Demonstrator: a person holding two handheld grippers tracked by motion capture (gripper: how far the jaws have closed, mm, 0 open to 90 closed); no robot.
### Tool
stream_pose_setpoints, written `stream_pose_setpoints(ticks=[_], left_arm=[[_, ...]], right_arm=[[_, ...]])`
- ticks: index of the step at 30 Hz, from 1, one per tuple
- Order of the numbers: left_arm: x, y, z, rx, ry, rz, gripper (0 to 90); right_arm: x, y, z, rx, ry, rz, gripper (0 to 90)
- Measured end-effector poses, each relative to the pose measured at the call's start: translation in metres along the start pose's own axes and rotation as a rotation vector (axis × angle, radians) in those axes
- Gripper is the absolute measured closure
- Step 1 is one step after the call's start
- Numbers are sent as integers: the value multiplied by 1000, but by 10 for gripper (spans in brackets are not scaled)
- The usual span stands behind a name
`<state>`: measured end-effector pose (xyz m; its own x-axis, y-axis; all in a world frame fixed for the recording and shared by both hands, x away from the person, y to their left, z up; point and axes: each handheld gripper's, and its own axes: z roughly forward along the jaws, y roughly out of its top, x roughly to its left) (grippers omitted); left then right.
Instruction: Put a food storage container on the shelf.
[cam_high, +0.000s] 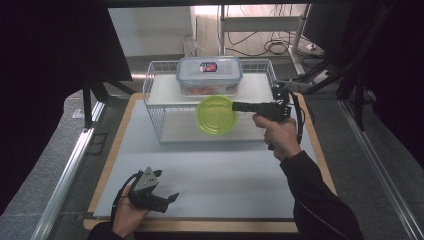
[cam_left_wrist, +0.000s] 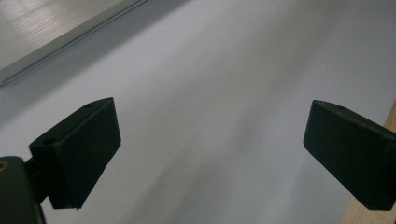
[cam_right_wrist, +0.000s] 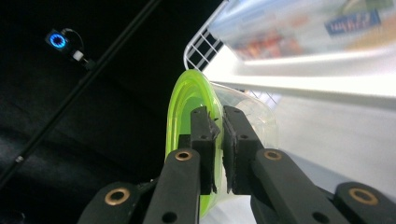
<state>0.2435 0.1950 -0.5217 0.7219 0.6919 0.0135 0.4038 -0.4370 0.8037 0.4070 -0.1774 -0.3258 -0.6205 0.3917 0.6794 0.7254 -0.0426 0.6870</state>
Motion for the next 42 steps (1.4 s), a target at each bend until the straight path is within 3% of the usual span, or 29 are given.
stream_pose_setpoints(ticks=[8, 16, 29, 39, 42], left_arm=[[0, 0, -1, -1, 0, 0, 39], [0, 0, -2, -9, -1, -3, 39], [1, 0, -2, -9, -8, -3, 39], [1, 0, -2, -8, -15, -5, 39], [1, 0, -2, -7, -17, -4, 39]], right_arm=[[16, 32, 1, -35, 6, -7, 843], [24, 66, 8, -74, -29, -17, 843], [7, 111, 36, -132, -87, 33, 842], [-9, 131, 54, -168, -102, 80, 830], [-10, 134, 57, -170, -160, 58, 804]])
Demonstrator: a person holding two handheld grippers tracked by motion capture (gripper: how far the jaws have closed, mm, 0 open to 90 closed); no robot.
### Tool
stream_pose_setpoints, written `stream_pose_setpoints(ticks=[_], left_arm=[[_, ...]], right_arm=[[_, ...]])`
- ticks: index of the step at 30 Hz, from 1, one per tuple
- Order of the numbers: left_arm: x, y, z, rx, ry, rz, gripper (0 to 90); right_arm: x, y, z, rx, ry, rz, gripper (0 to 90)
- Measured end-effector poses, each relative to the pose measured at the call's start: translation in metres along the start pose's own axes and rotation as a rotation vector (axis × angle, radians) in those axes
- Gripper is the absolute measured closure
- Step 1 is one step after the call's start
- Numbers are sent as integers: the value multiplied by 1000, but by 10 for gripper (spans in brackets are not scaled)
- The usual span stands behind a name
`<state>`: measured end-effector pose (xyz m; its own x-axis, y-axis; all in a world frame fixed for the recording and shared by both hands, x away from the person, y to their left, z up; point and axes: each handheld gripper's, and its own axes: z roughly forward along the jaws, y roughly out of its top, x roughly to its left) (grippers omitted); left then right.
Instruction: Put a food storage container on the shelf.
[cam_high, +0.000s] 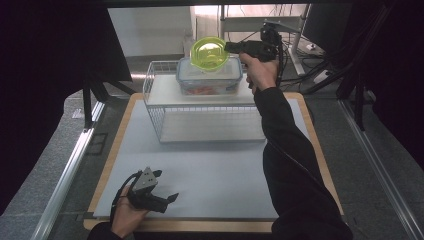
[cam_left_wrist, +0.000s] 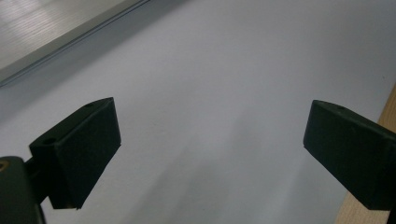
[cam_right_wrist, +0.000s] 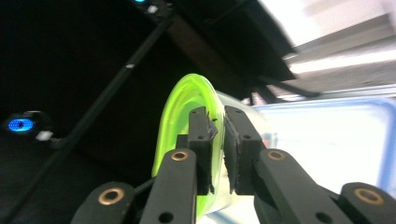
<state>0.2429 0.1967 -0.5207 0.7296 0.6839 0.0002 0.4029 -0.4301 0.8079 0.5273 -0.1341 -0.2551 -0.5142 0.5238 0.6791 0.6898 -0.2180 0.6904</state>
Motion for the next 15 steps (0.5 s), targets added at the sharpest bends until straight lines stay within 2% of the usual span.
stream_pose_setpoints(ticks=[3, 8, 15], left_arm=[[0, 0, 0, 2, -1, 1, 39], [0, 0, 0, 1, -3, 0, 39], [0, 0, 0, 3, -5, 2, 39]], right_arm=[[0, 1, 4, -9, -46, -23, 775], [-4, 3, 10, -34, -68, -11, 771], [-5, 3, 15, -43, -103, -26, 759]])
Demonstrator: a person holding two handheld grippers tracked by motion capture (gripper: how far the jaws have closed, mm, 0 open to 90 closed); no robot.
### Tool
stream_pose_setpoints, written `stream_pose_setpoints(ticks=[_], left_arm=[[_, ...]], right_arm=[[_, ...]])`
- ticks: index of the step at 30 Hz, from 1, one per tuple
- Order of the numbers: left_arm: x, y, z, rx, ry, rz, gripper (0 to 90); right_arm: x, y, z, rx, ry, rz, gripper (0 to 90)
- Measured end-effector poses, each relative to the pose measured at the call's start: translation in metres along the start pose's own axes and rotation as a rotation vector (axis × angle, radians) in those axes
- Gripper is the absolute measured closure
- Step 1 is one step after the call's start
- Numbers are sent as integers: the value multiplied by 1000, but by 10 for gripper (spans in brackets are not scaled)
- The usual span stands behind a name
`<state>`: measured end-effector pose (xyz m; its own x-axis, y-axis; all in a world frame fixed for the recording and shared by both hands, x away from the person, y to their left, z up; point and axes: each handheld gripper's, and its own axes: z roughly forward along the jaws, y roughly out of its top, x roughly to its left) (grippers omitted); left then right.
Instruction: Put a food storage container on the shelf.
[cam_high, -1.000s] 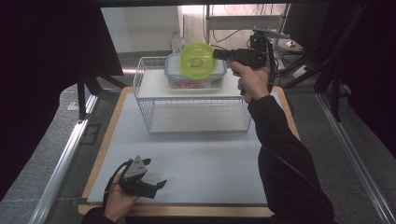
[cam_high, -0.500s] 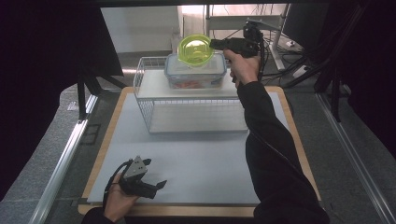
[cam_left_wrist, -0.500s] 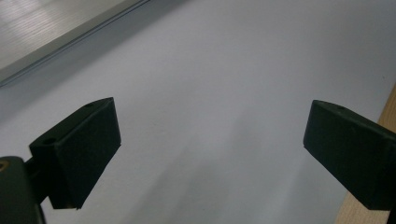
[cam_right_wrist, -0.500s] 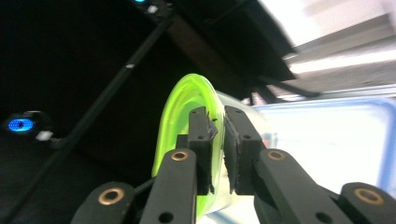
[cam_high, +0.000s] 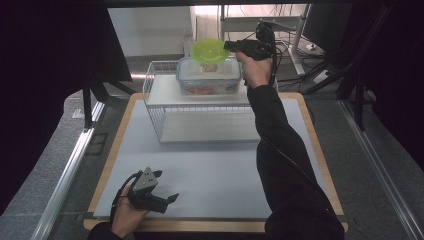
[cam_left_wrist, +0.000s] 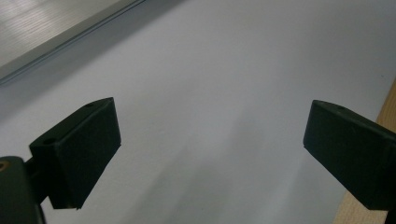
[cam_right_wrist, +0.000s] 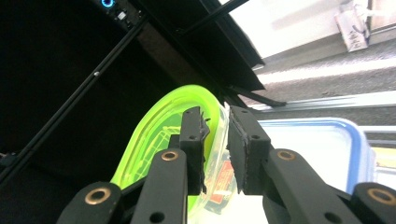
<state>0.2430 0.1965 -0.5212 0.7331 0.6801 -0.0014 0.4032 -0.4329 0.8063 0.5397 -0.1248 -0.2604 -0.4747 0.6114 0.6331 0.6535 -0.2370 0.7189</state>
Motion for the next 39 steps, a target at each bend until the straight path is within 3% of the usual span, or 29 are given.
stream_pose_setpoints(ticks=[12, 16, 20, 26, 33, 39], left_arm=[[0, 0, 0, 2, -2, 2, 39], [-1, 0, 0, 6, -1, 3, 39], [-1, 1, 1, 7, 3, 9, 40], [-1, 1, 1, 7, 5, 10, 40], [-1, 1, 1, 10, 6, 10, 39], [-1, 0, 2, 9, 8, 9, 39]], right_arm=[[5, 2, -5, -23, -25, -70, 692], [12, 0, -16, -21, -22, -132, 718], [23, -6, -29, -16, -35, -226, 765], [31, -20, -42, 12, -36, -312, 776], [23, -37, -55, 29, -3, -373, 635], [12, -49, -64, 41, 3, -392, 511]])
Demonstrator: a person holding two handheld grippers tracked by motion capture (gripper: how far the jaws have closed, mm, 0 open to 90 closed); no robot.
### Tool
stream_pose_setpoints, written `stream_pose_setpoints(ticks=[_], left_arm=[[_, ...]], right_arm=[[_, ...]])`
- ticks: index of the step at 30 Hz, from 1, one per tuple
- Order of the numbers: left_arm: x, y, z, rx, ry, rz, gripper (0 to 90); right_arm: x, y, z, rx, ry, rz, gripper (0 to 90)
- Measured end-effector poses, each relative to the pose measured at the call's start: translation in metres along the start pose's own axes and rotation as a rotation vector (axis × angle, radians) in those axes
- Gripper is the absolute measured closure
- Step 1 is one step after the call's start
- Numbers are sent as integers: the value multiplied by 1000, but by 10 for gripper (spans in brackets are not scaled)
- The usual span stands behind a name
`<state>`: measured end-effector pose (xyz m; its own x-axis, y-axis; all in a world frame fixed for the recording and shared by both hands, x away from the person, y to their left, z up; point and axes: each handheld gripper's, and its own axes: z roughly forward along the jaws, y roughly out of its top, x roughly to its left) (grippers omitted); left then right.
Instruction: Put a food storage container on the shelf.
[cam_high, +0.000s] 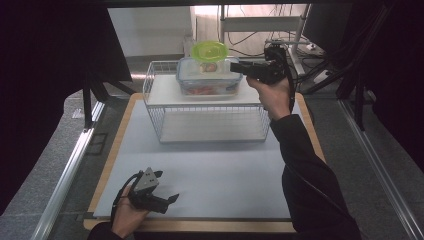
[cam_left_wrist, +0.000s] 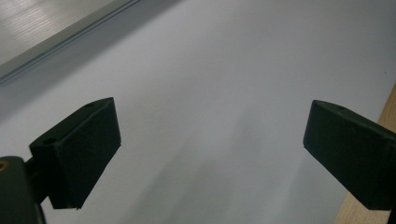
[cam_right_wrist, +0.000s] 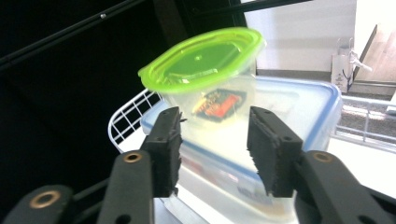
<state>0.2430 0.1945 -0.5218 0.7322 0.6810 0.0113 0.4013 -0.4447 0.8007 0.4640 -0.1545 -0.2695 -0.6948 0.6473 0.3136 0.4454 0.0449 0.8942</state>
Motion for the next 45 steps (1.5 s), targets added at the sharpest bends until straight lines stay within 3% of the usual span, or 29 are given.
stream_pose_setpoints(ticks=[16, 45], left_arm=[[0, 0, 0, 3, 0, 1, 39], [-2, 1, 0, -6, -3, 11, 39]], right_arm=[[15, -36, -19, 68, -11, -130, 319], [33, -101, -35, 148, -32, -270, 108]])
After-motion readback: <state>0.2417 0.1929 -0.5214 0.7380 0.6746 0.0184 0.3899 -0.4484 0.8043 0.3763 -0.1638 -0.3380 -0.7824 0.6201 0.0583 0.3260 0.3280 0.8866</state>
